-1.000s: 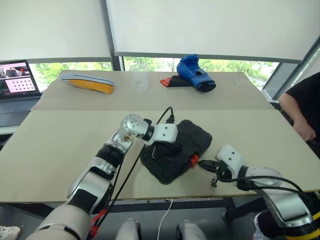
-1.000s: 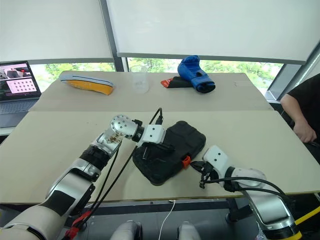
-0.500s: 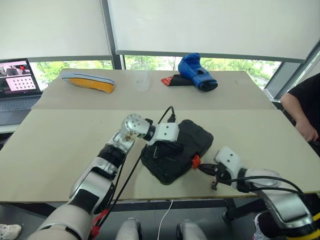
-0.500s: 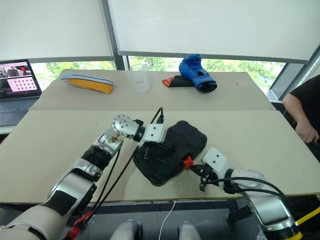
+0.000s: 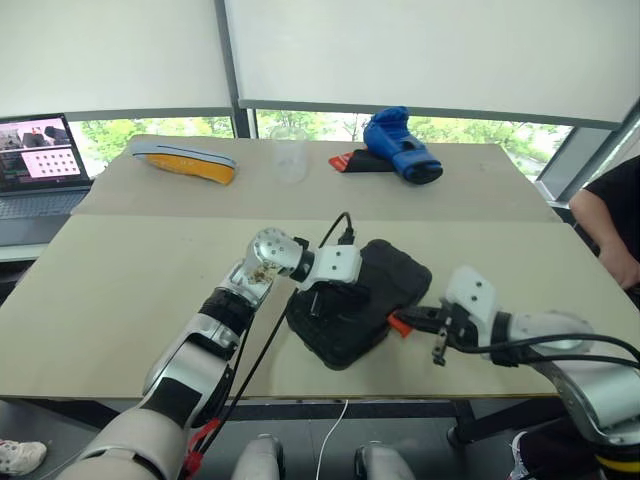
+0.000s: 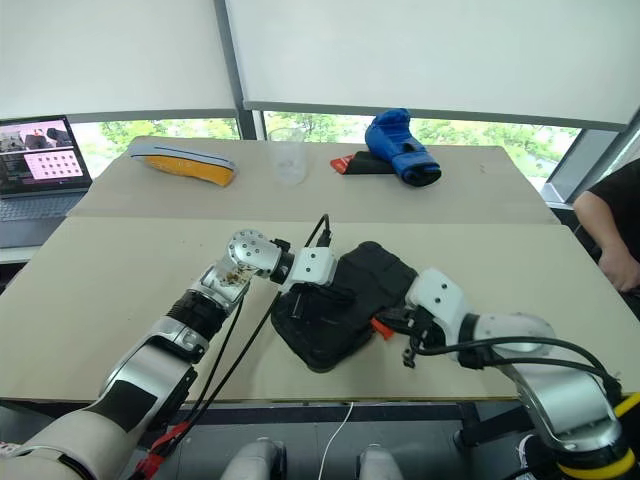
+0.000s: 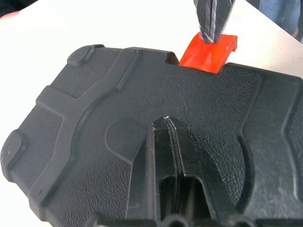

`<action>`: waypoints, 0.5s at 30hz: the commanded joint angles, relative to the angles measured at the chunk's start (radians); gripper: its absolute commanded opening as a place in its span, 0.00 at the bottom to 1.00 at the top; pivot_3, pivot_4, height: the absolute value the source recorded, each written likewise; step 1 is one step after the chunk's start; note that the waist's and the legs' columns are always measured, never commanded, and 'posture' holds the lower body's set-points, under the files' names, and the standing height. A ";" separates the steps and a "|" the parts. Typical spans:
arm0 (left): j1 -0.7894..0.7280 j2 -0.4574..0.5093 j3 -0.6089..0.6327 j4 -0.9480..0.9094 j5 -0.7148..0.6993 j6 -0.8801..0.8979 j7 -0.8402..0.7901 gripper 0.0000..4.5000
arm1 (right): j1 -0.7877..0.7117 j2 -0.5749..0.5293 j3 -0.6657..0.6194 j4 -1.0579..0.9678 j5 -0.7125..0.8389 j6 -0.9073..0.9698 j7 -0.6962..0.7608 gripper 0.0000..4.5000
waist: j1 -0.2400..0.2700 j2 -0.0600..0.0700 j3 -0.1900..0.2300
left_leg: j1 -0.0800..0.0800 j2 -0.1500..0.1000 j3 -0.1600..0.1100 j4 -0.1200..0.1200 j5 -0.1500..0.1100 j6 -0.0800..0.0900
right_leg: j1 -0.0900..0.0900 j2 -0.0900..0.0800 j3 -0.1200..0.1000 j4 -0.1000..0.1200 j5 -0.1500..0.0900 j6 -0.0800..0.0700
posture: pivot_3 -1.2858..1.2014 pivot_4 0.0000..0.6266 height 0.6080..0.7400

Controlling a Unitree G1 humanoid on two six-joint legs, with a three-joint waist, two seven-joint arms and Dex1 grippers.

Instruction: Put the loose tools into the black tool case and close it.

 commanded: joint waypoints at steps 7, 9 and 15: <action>0.036 0.021 -0.047 0.060 0.052 -0.013 0.003 0.01 | -0.103 0.017 0.010 0.018 0.014 -0.015 -0.026 0.00 | -0.007 -0.001 0.000 | 0.001 0.002 -0.002 0.000 -0.001 0.001 | 0.000 0.004 0.000 0.003 0.000 -0.001 | 0.52 0.24 1.00; 0.032 0.019 -0.047 0.060 0.051 -0.011 0.003 0.01 | -0.110 0.029 0.041 0.031 0.000 -0.024 -0.036 0.00 | -0.007 0.000 0.000 | 0.002 0.002 -0.002 0.000 -0.001 0.000 | -0.001 0.003 0.000 0.001 0.000 -0.001 | 0.52 0.24 1.00; 0.027 0.019 -0.043 0.065 0.052 -0.013 0.006 0.01 | -0.057 0.053 0.110 0.059 -0.049 -0.048 -0.061 0.00 | -0.005 0.000 -0.001 | 0.002 0.001 -0.001 0.000 -0.001 0.000 | 0.000 0.002 0.000 0.001 0.000 -0.001 | 0.52 0.24 1.00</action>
